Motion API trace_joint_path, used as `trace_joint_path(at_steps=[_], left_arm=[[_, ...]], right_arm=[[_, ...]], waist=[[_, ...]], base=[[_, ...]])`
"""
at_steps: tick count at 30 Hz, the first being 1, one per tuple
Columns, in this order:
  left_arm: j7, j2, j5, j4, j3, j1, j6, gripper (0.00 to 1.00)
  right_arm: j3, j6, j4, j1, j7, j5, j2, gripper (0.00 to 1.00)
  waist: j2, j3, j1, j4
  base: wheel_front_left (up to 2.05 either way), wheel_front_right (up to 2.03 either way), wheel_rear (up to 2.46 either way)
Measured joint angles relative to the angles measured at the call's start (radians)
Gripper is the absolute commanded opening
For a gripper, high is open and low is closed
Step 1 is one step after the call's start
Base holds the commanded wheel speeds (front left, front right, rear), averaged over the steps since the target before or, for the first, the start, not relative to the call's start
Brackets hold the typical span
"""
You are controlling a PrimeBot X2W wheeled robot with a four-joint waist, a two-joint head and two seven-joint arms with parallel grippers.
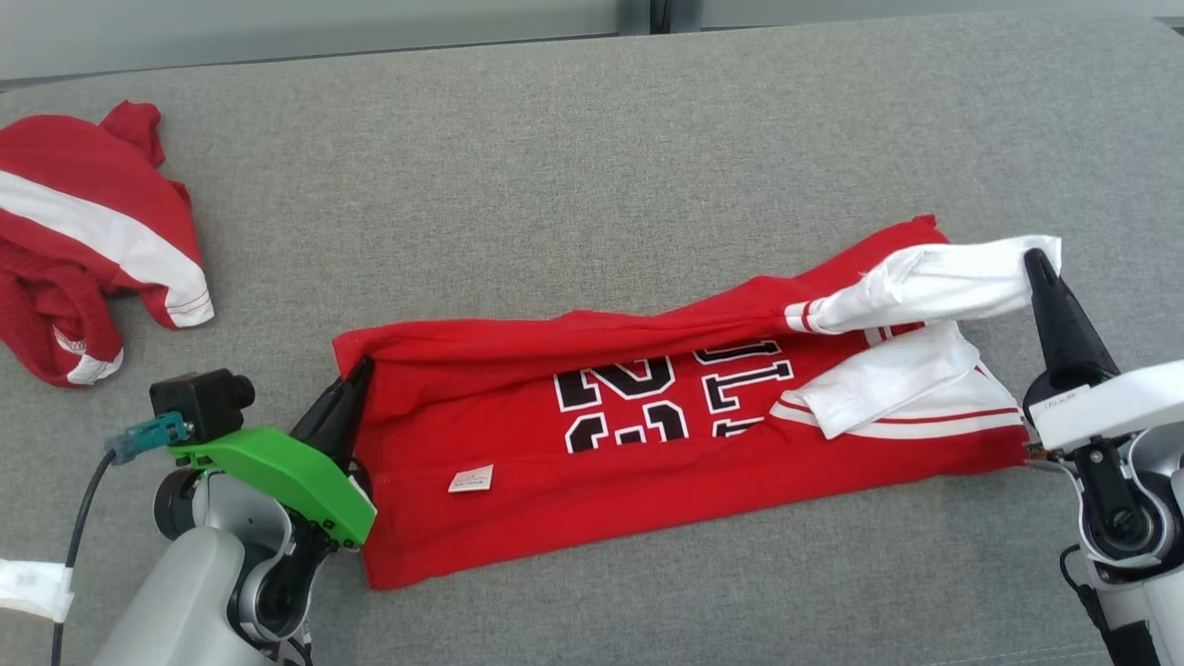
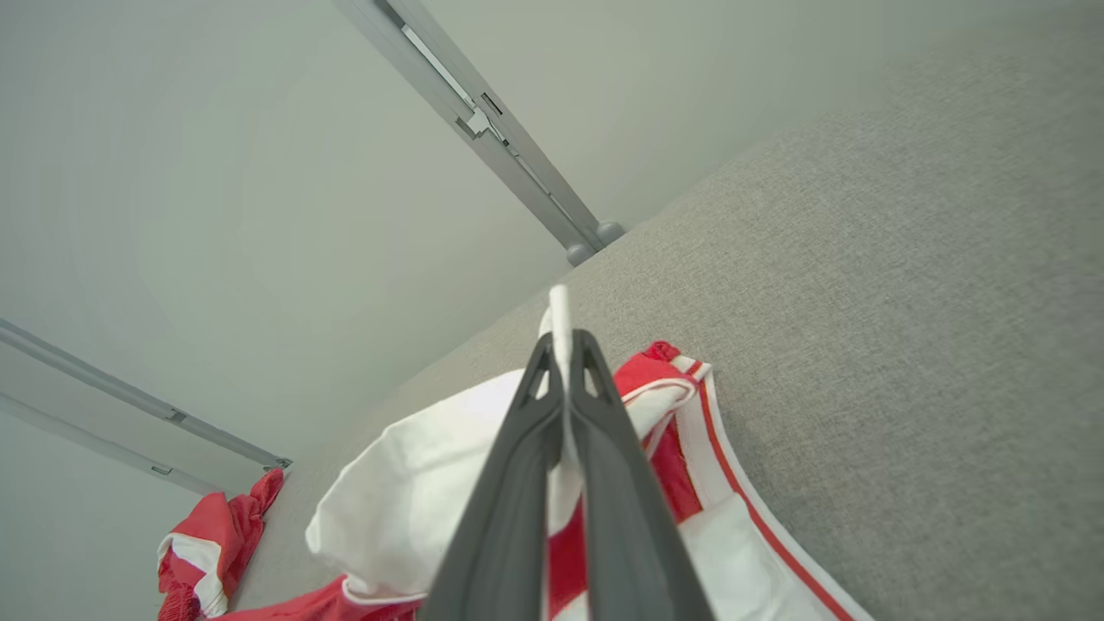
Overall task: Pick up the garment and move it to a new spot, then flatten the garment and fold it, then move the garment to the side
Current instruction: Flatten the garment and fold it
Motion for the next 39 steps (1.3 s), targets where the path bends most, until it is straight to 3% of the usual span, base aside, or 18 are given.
trace_joint_path(at_steps=[18, 19, 21, 22, 23, 24, 29, 34, 39], left_arm=[[0.002, 0.021, 0.001, -0.040, -0.017, 0.100, 0.009, 0.00], [0.004, 0.021, 0.001, -0.042, -0.021, 0.108, 0.012, 0.05], [0.012, 0.022, 0.001, -0.045, -0.034, 0.116, 0.013, 0.27], [0.012, 0.022, 0.001, -0.048, -0.035, 0.119, 0.015, 0.45], [0.014, 0.024, 0.002, -0.050, -0.035, 0.122, 0.020, 0.74], [0.021, 0.029, 0.010, -0.051, -0.040, 0.124, 0.022, 1.00], [0.029, 0.065, 0.051, -0.051, -0.044, 0.136, 0.050, 1.00], [0.040, 0.129, 0.098, -0.073, -0.032, 0.202, 0.113, 1.00], [-0.035, 0.145, 0.143, -0.150, 0.038, 0.211, 0.154, 1.00]], right_arm=[[0.058, -0.050, -0.067, 0.142, 0.067, -0.047, -0.035, 0.00], [0.064, -0.051, -0.067, 0.142, 0.071, -0.052, -0.036, 0.00], [0.075, -0.052, -0.066, 0.142, 0.079, -0.072, -0.047, 0.00], [0.079, -0.057, -0.066, 0.142, 0.079, -0.077, -0.053, 0.15], [0.085, -0.059, -0.065, 0.142, 0.085, -0.087, -0.062, 0.45], [0.091, -0.059, -0.063, 0.142, 0.093, -0.095, -0.070, 1.00], [0.087, -0.069, -0.061, 0.148, 0.095, -0.112, -0.079, 1.00], [0.057, -0.087, -0.082, 0.158, 0.101, -0.116, -0.100, 1.00], [0.021, -0.106, -0.086, 0.158, 0.121, -0.111, -0.131, 1.00]], waist=[[0.0000, -0.005, 0.0000, 0.006], [0.0000, -0.004, 0.0000, 0.004], [0.0000, -0.003, 0.0000, 0.003], [0.0000, -0.003, 0.0000, 0.003], [0.0000, -0.003, 0.0000, 0.003], [0.0000, -0.003, 0.0000, 0.003], [0.0000, -0.018, 0.0001, 0.010], [0.0000, -0.039, 0.0000, 0.009], [0.0000, -0.043, 0.0001, 0.010]], base=[[0.00, 0.00, 0.00], [0.00, 0.00, 0.00], [0.00, 0.00, 0.00], [0.00, 0.00, 0.00], [0.00, 0.00, 0.00], [0.00, 0.00, 0.00], [0.00, 0.00, 0.00], [0.00, 0.00, 0.00], [0.00, 0.00, 0.00]])
